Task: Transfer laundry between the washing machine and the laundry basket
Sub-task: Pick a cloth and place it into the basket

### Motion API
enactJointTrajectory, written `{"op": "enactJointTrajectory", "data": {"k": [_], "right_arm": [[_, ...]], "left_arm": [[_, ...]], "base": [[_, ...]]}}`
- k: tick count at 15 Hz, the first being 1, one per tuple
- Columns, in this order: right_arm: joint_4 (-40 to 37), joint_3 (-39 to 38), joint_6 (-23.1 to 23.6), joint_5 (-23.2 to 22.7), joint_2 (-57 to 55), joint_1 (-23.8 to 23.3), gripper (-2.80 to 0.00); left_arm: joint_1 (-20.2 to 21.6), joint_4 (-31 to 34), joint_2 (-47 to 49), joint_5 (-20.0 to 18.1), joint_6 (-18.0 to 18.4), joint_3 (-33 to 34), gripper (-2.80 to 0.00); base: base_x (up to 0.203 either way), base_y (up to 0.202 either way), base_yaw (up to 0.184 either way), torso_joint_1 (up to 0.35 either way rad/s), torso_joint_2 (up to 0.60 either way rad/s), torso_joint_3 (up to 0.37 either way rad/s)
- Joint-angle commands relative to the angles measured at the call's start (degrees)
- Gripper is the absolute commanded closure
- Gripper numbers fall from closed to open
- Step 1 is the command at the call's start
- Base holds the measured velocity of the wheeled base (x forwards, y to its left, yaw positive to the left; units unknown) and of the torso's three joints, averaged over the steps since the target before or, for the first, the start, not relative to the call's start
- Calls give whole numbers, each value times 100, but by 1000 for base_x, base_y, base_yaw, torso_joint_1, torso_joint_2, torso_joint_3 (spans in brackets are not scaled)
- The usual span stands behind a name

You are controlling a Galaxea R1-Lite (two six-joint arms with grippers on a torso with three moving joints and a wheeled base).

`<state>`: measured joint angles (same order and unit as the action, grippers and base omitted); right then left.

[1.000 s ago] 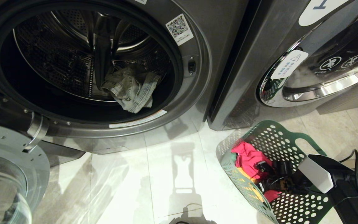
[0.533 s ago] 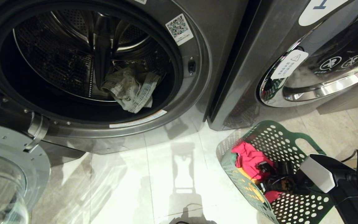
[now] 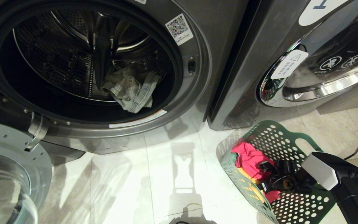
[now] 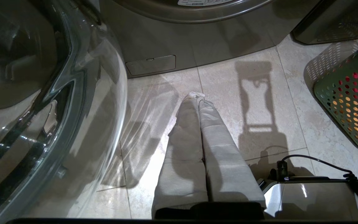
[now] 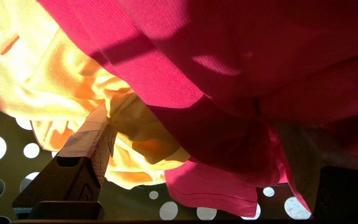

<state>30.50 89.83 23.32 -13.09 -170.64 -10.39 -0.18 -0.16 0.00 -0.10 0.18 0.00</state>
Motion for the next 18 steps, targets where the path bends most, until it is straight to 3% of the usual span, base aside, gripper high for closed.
{"op": "enactJointTrajectory", "data": {"k": [1,14,15,18], "right_arm": [[9,31,20,-14,14,-2,-280],[-308,52,6,-29,-22,2,-280],[-308,59,6,-29,-22,2,0],[-325,52,-15,-27,-22,2,0]], "left_arm": [[1,-2,9,1,-1,0,0],[1,-2,9,1,-1,0,0],[1,-2,9,1,-1,0,0],[1,-2,0,1,-1,0,0]], "base": [[0,0,0,0,0,0],[0,0,0,0,0,0],[0,0,0,0,0,0],[0,0,0,0,0,0]]}}
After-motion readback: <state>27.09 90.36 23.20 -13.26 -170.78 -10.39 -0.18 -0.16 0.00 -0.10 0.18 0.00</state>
